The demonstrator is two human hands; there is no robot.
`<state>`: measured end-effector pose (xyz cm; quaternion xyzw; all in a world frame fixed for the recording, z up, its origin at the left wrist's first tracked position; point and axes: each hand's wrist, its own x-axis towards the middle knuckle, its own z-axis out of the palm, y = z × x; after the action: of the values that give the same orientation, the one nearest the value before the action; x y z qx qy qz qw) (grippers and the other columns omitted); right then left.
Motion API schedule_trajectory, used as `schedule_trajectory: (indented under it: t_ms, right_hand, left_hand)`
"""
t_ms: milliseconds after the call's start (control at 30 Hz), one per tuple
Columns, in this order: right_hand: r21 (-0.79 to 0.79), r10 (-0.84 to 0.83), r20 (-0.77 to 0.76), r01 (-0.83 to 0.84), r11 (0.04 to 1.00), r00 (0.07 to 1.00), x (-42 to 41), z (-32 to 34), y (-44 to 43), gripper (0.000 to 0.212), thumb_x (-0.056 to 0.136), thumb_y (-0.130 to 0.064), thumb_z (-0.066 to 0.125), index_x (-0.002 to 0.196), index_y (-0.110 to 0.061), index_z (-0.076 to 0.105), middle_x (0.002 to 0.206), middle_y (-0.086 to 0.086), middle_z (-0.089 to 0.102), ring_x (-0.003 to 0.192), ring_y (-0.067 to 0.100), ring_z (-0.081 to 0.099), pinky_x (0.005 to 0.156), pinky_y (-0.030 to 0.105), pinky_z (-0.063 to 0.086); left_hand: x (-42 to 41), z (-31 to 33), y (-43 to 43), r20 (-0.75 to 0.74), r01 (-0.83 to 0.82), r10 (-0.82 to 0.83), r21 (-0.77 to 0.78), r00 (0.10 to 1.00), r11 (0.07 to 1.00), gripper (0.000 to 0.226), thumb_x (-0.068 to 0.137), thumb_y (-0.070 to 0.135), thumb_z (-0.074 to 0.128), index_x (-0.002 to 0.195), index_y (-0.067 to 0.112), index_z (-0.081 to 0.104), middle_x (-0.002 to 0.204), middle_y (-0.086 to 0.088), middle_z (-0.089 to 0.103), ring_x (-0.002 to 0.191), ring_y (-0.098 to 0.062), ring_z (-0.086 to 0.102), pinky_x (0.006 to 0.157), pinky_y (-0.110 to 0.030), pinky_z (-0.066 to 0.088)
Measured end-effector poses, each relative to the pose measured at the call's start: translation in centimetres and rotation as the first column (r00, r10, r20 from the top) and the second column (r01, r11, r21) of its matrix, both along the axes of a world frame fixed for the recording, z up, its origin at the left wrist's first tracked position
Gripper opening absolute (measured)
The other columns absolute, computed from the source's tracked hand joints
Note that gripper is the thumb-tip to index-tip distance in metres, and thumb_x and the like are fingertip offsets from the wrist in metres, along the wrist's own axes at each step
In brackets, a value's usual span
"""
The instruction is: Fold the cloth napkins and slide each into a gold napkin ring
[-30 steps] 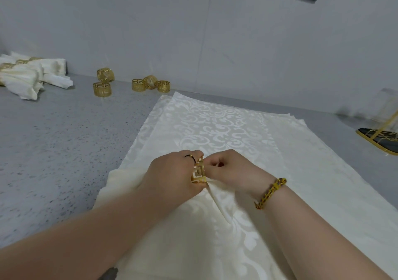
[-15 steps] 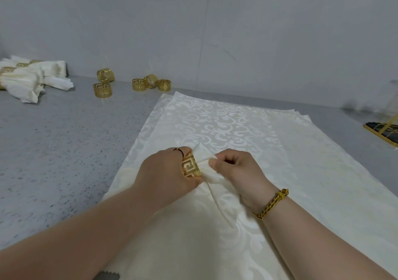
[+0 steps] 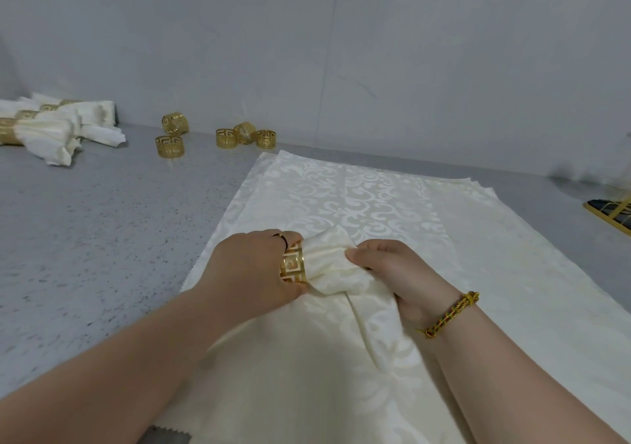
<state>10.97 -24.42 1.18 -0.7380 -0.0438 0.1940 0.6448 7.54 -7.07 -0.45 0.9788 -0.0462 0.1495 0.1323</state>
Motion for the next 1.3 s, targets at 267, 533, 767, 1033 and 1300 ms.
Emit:
schedule_trajectory:
  t_ms: [267,533,767,1033,1300]
  right_hand:
    - [-0.568,0.422,0.468,-0.101,0.817,0.776,-0.6,0.5,0.0,0.084,0.077,-0.027,0.071,0.141,-0.035,0.019,0.143,-0.013,0.024,0.13,0.007,0.024,0.104,0.016,0.022]
    - [-0.641,0.467,0.551,-0.007,0.767,0.691,0.2,-0.8,0.2,0.04,0.077,-0.025,0.069,0.113,-0.025,0.051,0.106,-0.01,0.043,0.103,0.007,0.038,0.086,0.017,0.029]
    - [-0.622,0.441,0.557,0.003,0.783,0.704,0.1,-1.0,0.3,0.035,0.078,-0.023,0.068,0.109,-0.022,0.052,0.104,-0.007,0.045,0.099,0.008,0.039,0.078,0.006,0.031]
    - [-0.771,0.564,0.451,-0.017,0.637,0.692,-0.6,-0.4,0.8,0.087,0.056,-0.06,0.05,0.136,-0.03,0.033,0.133,-0.008,0.034,0.128,0.012,0.028,0.109,0.025,0.018]
    - [-0.83,0.684,0.534,0.157,0.535,0.497,-0.7,1.2,4.8,0.043,0.084,-0.029,0.059,0.125,-0.021,0.049,0.123,-0.003,0.056,0.113,0.018,0.049,0.1,0.025,0.025]
  left_hand:
    - [0.2,0.4,0.4,-0.056,0.066,-0.062,0.071,0.996,0.995,0.079,0.072,0.063,0.058,0.14,0.045,0.022,0.132,0.022,0.043,0.118,-0.007,0.046,0.081,-0.016,0.031]
    - [-3.1,1.1,4.4,-0.043,-0.014,0.012,-0.046,0.999,0.999,0.07,0.07,0.057,0.066,0.13,0.04,0.034,0.129,0.023,0.035,0.122,-0.005,0.037,0.092,-0.015,0.032]
    - [-4.0,0.3,3.9,0.003,-0.032,0.036,-0.398,0.999,0.917,0.031,0.076,0.022,0.072,0.06,0.037,0.051,0.063,0.014,0.056,0.06,0.001,0.054,0.062,-0.007,0.038]
    - [-4.7,0.6,3.3,-0.168,0.003,-0.056,-0.301,0.984,0.953,0.025,0.079,0.034,0.067,0.061,0.04,0.052,0.06,0.023,0.058,0.063,0.005,0.053,0.059,-0.007,0.039]
    - [-4.7,0.5,3.6,-0.131,0.061,-0.117,-0.369,0.984,0.928,0.027,0.077,0.029,0.07,0.057,0.036,0.053,0.08,0.016,0.053,0.074,0.004,0.05,0.065,-0.006,0.036]
